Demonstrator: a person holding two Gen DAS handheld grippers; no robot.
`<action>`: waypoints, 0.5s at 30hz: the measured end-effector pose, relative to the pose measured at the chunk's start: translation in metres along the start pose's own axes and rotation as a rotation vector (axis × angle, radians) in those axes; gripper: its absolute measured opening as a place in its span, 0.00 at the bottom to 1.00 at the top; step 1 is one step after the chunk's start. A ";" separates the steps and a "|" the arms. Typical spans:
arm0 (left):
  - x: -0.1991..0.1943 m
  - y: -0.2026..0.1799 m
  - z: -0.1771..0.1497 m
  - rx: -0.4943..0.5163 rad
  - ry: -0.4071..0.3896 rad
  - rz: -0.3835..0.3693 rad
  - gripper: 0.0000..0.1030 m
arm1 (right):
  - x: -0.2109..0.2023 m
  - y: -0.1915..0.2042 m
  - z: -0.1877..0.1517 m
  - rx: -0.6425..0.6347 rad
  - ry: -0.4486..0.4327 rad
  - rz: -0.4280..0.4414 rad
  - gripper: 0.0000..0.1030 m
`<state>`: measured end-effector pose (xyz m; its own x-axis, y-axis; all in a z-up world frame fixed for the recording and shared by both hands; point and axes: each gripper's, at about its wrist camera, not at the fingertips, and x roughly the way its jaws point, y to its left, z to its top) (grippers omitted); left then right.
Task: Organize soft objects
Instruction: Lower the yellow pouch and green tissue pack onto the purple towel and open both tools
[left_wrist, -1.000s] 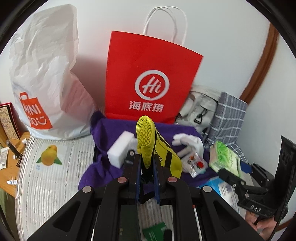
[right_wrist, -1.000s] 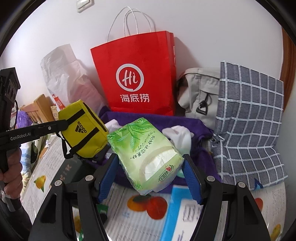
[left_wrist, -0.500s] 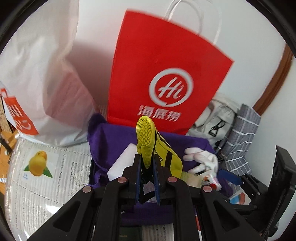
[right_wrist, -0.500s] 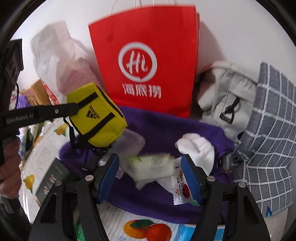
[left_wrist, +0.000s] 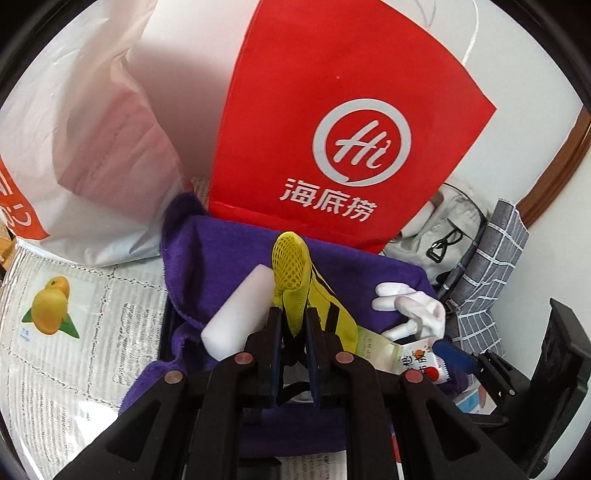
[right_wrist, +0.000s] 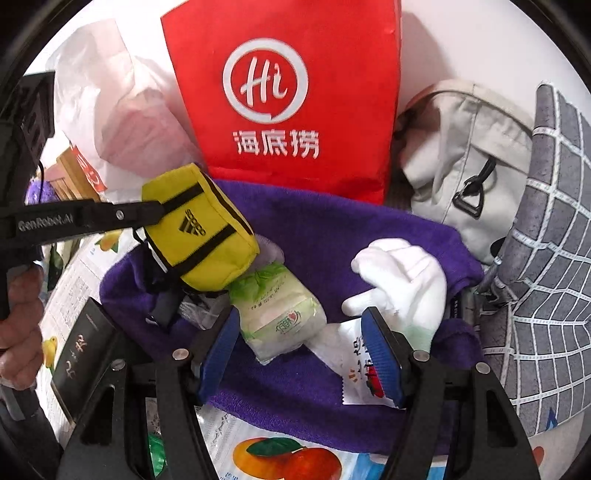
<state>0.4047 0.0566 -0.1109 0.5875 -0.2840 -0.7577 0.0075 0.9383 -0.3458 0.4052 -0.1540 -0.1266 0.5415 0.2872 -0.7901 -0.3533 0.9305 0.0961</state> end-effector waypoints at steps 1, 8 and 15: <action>0.000 -0.001 0.000 0.003 0.001 -0.007 0.12 | -0.003 -0.001 0.001 0.000 -0.007 0.001 0.66; 0.008 -0.002 0.000 0.002 0.033 0.037 0.33 | -0.020 -0.004 0.004 0.008 -0.042 -0.001 0.67; -0.009 0.002 0.003 0.015 -0.006 0.072 0.48 | -0.033 0.005 0.004 -0.034 -0.055 -0.027 0.67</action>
<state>0.4019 0.0620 -0.1032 0.5920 -0.2142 -0.7770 -0.0227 0.9592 -0.2817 0.3888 -0.1575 -0.0973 0.5920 0.2752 -0.7575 -0.3636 0.9300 0.0537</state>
